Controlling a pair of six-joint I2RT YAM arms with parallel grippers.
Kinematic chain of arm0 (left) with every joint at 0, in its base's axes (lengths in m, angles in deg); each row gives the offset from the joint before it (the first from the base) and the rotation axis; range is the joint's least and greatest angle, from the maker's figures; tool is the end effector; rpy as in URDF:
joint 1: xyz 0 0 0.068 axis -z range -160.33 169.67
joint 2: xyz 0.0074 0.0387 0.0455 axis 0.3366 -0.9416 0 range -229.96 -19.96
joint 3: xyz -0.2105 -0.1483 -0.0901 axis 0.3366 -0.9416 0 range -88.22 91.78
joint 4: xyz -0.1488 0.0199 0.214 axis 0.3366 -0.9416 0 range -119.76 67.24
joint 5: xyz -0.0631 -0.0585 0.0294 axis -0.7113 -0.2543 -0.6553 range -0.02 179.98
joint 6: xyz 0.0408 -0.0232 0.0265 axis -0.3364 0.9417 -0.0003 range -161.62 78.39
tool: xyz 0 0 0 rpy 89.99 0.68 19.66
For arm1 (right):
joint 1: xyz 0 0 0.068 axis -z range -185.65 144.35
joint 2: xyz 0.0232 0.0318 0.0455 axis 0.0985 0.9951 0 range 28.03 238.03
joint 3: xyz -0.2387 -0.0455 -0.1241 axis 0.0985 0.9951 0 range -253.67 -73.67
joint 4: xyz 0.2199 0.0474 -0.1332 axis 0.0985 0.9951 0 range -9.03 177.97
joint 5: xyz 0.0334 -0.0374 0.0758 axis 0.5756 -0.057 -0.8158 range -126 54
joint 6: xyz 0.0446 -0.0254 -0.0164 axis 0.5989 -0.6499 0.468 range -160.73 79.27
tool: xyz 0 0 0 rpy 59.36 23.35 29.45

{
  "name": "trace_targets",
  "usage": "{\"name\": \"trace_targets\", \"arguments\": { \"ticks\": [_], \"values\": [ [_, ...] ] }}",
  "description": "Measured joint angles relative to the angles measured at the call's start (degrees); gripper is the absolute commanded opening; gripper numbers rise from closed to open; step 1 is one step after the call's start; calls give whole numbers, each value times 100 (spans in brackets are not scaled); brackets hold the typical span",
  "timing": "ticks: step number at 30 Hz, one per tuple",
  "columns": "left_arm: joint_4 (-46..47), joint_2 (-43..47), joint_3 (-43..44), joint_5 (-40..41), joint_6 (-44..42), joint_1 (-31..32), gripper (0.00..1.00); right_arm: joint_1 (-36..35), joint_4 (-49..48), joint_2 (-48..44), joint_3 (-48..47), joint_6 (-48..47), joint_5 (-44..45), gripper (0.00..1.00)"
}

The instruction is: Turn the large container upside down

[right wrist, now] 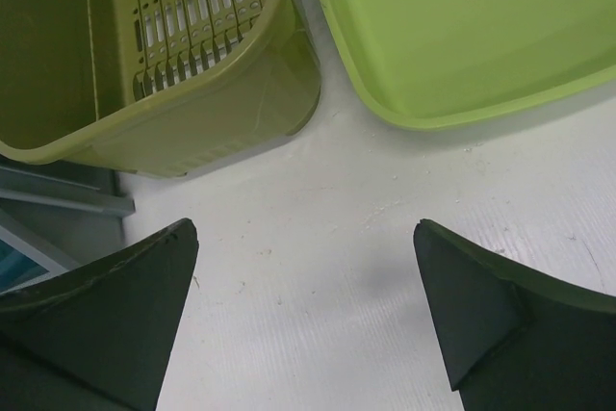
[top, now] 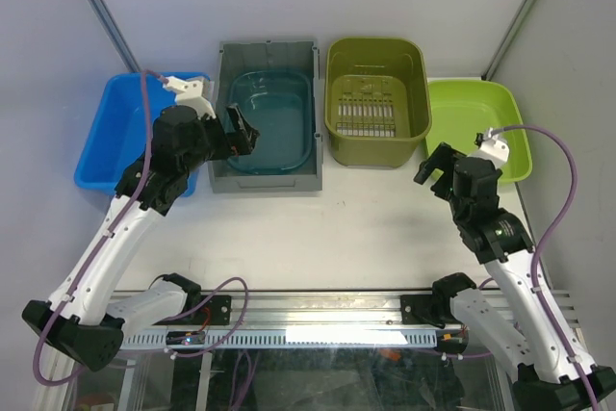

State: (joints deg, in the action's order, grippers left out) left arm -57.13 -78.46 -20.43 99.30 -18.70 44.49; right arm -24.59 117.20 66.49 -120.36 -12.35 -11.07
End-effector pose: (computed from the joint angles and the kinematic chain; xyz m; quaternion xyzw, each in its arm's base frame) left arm 0.1958 -0.0841 0.3911 -0.0296 0.8416 -0.1538 0.5169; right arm 0.1380 0.0316 0.3223 0.1797 0.8250 0.0324 0.5349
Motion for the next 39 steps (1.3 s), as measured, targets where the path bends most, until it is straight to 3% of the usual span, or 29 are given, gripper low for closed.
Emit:
{"name": "trace_targets", "arguments": {
  "ticks": [4, 9, 12, 19, 23, 30, 39],
  "values": [
    [103, -356, 70, -706, 26, 343, 99, 0, -2, 216, 0, -31, -321, 99],
    [256, -1058, 221, -846, 87, 1805, 99, 0, -33, 713, -55, -155, -1082, 99],
    [317, -1322, 212, -951, 160, 2299, 99, 0, 24, 1147, -289, -188, -1449, 99],
    [490, -1327, 190, -944, 173, 2371, 99, 31, 190, 1873, -1021, -431, -1926, 99],
    [533, -1257, 142, -944, 168, 2371, 99, 772, 140, 2159, -1419, -625, -2334, 99],
    [573, -1161, -15, -949, 170, 2371, 99, 2135, -365, 3628, -2706, -592, -3003, 99],
    [579, -901, -59, -970, 17, 2371, 99, 2599, -1003, 6419, -4577, -267, -3812, 99]
  ]
}}
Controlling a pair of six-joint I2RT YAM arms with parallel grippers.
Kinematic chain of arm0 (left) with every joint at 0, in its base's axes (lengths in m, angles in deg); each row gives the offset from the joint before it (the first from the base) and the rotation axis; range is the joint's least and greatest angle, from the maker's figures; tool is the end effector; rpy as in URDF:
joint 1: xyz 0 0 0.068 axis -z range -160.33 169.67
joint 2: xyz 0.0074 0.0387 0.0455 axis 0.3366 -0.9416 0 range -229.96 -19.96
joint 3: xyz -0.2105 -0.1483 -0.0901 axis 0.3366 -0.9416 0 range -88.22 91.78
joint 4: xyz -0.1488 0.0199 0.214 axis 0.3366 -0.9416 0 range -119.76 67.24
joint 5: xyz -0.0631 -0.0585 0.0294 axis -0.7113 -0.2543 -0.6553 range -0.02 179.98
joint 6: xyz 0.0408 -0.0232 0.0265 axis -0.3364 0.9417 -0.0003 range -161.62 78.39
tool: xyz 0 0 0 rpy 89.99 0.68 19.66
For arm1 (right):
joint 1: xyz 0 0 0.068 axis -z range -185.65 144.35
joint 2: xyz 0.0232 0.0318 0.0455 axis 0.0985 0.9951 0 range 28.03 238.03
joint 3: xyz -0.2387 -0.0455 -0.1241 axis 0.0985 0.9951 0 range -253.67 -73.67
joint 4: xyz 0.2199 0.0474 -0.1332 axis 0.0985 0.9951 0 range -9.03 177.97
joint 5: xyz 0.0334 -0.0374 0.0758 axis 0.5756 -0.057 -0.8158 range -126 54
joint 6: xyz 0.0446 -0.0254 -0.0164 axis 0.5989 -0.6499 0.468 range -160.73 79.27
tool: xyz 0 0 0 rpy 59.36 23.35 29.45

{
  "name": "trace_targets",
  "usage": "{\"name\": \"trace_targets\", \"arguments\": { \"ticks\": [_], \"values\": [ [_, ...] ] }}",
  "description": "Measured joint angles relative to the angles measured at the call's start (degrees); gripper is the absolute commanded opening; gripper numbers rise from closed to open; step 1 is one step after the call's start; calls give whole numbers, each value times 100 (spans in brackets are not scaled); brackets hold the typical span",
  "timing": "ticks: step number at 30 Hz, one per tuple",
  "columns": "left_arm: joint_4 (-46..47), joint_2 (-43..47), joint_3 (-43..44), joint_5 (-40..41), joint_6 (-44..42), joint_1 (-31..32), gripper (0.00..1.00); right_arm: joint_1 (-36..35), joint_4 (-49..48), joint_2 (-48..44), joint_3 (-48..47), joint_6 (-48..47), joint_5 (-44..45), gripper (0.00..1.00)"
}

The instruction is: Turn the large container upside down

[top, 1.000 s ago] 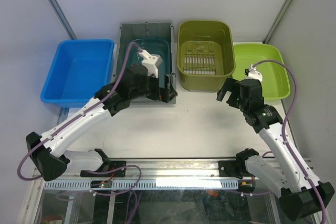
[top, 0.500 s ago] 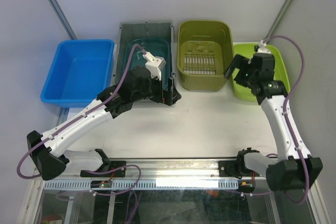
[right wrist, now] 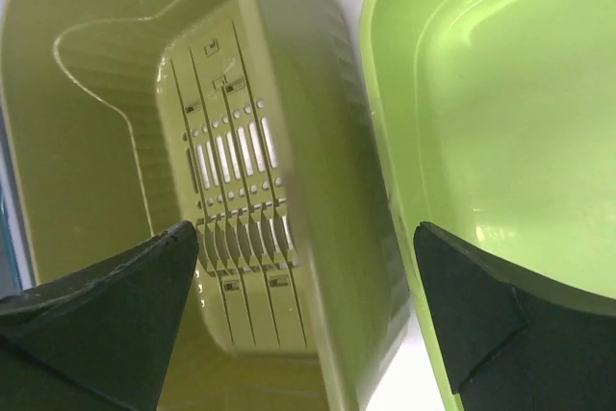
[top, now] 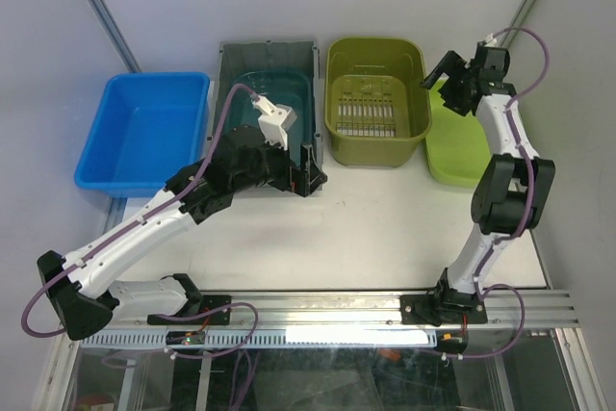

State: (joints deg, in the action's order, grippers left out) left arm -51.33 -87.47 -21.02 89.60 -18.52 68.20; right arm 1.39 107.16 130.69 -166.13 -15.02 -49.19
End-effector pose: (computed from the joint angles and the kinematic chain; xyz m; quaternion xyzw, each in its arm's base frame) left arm 0.1723 -0.1951 0.3631 0.1912 0.8396 -0.2999 0.4106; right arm 0.4148 -0.0430 0.3224 0.2003 0.8653 0.1738 0.4254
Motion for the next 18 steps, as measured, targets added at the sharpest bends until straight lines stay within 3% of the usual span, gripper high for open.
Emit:
{"name": "trace_targets", "arguments": {
  "ticks": [5, 12, 18],
  "values": [
    [50, 289, -22, 37, -142, 0, 99, -31, -15, 885, -415, 149, -389, 99],
    [55, 313, -22, 37, -293, 0, 99, -402, -210, 1078, -487, 247, -922, 99],
    [48, 306, -22, 37, -315, 0, 99, -857, -208, 1668, -1209, 243, -1049, 99]
  ]
}}
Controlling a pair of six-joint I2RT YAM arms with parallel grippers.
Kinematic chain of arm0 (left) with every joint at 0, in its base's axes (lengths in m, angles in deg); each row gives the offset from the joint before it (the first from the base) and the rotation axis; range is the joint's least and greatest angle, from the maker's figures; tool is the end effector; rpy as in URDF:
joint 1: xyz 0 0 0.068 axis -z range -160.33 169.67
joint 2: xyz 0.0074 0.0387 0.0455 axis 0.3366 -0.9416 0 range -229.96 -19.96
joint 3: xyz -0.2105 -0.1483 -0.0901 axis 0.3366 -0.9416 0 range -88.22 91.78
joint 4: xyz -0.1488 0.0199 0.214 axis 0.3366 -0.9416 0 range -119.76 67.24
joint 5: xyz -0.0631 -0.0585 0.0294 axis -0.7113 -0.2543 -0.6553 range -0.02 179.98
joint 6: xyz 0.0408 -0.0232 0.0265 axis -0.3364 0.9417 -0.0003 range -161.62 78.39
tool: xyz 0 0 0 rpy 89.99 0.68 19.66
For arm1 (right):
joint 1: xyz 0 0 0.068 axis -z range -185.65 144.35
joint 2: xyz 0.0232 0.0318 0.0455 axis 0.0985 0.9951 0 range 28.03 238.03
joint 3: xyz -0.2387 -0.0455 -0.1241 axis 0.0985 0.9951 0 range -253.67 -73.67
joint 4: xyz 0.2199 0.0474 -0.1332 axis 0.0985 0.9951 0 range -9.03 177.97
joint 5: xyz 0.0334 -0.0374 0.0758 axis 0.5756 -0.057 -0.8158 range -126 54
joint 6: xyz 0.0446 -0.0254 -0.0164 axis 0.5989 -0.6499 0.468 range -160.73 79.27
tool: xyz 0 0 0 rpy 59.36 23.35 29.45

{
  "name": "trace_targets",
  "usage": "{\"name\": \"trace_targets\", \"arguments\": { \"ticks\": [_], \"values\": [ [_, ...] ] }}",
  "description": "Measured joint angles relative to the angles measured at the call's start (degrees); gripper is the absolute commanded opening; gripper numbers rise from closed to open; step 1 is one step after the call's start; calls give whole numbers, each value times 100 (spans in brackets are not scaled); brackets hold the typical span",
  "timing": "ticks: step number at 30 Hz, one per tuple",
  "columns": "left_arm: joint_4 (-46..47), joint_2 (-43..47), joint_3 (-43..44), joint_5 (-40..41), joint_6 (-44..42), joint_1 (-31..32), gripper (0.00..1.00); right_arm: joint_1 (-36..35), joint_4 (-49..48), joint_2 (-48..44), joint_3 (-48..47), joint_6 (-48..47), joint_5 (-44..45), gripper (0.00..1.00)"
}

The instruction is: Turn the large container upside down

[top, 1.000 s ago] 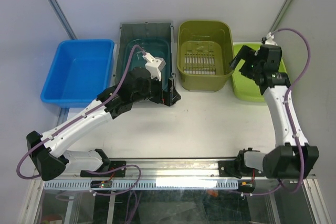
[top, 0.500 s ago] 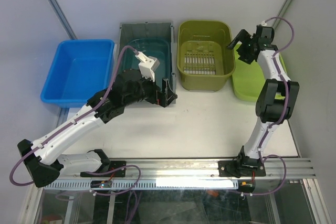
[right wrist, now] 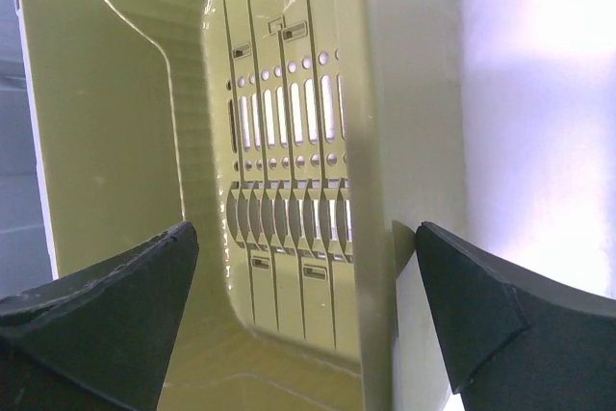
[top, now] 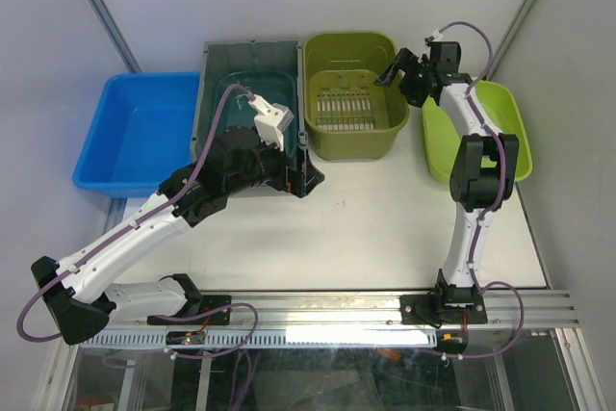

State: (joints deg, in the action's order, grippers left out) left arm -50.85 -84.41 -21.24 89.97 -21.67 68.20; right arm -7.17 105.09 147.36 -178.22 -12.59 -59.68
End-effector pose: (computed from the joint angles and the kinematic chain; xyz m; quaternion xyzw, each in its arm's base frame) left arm 0.1637 -0.1851 0.3751 0.2089 0.8198 -0.3001 0.4407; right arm 0.4838 0.0271 0.2723 0.1172 0.8797 0.2870 0.3607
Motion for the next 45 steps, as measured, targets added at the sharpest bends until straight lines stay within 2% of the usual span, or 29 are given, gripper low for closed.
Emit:
{"name": "trace_targets", "arguments": {
  "ticks": [5, 9, 18, 23, 26, 30, 36, 39, 42, 45],
  "values": [
    [11, 17, -33, -4, 13, 0, 99, -109, 39, 164, -227, 15, 199, 99],
    [-9, 125, -173, -7, 44, 0, 99, -46, 55, 13, -17, 138, 452, 99],
    [-13, 177, -238, -9, 72, 0, 99, 715, 140, -1646, 1023, -35, 1067, 99],
    [37, 151, -267, -11, 162, 0, 99, 876, -13, -2999, 2225, -590, 1711, 97],
    [92, 79, -275, -11, 203, 0, 99, 811, -103, -3390, 3025, -997, 1928, 92],
    [219, 13, -321, 0, 343, 0, 99, 772, 4, -3322, 3574, -1447, 2063, 86],
    [542, 28, -702, 11, 616, 0, 99, 632, 164, -2881, 3515, -1932, 2221, 82],
    [595, 44, -767, 11, 752, 0, 99, 442, 221, -2573, 3344, -2035, 2339, 75],
    [680, 85, -813, 11, 848, 0, 99, 157, 240, -2197, 3180, -2114, 2562, 56],
    [721, 175, -876, 11, 955, 0, 99, -42, 249, -1875, 3128, -2100, 2765, 43]
  ]
}}
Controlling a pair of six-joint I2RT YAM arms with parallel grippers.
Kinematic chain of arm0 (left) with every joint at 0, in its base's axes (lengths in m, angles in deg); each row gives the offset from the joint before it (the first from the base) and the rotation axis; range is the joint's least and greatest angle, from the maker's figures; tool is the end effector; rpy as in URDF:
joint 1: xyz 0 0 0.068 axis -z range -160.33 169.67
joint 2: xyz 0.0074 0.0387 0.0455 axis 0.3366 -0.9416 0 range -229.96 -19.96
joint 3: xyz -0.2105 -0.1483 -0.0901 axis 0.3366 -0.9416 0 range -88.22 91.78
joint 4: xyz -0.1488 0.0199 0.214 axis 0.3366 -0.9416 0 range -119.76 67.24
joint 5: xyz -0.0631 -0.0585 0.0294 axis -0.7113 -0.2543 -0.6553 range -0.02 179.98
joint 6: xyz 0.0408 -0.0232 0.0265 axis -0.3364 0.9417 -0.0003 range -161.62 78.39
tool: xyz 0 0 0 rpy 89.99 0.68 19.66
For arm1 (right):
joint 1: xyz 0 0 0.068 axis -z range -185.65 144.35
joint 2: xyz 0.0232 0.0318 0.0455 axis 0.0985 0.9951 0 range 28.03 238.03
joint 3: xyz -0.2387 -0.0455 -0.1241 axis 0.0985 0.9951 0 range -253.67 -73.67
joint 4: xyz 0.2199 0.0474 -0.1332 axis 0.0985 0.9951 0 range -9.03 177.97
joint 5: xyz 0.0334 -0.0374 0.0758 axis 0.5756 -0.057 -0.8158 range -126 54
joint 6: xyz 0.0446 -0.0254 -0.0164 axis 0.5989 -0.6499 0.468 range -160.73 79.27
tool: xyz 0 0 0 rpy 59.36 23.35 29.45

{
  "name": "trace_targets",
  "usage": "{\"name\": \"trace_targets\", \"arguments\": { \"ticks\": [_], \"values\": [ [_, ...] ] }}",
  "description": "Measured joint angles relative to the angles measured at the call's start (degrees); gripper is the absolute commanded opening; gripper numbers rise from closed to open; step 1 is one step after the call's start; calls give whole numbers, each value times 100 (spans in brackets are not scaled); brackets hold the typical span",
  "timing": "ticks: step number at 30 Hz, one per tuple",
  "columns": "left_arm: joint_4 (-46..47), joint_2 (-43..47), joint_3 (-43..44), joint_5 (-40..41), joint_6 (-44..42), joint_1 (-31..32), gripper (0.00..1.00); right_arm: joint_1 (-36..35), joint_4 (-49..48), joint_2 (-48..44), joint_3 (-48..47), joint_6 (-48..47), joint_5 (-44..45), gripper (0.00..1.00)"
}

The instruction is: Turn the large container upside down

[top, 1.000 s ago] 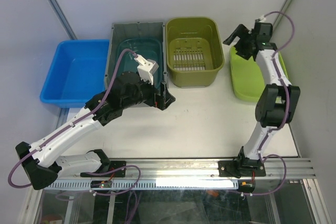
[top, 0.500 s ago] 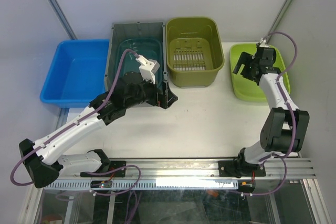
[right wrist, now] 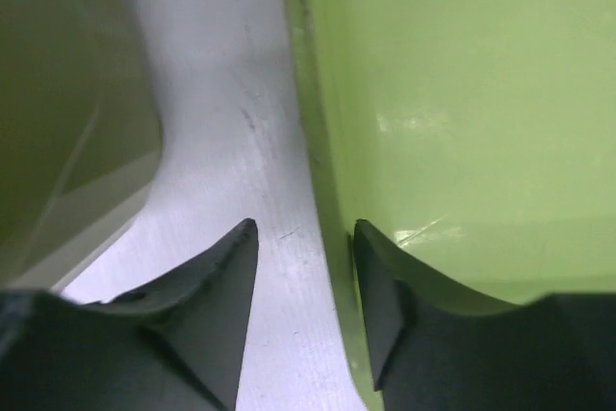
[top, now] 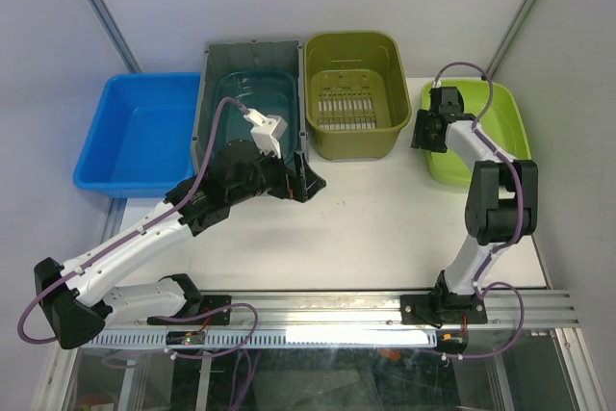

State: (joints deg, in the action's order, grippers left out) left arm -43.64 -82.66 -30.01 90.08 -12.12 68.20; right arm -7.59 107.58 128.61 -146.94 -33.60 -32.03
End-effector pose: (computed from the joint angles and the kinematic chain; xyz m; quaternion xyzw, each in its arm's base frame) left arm 0.1636 -0.1849 0.3418 0.1393 0.8336 -0.3360 0.4158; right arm 0.3779 0.0104 0.2255 0.0538 0.9488 -0.0084 0.3112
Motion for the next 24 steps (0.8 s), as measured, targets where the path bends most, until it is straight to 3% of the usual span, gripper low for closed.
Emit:
{"name": "trace_targets", "arguments": {
  "ticks": [6, 10, 14, 24],
  "values": [
    [44, 101, -48, -15, 96, 0, 99, 26, 13, 181, 0, 48, 184, 23],
    [50, 101, -63, -15, 101, 0, 99, 35, 0, 144, 4, 26, 131, 0],
    [55, 101, -63, -17, 98, 0, 99, 13, 116, -271, 181, 83, 0, 0],
    [50, -81, -61, -267, -37, 0, 99, 664, 669, -2675, 802, 817, -1237, 0]
  ]
}}
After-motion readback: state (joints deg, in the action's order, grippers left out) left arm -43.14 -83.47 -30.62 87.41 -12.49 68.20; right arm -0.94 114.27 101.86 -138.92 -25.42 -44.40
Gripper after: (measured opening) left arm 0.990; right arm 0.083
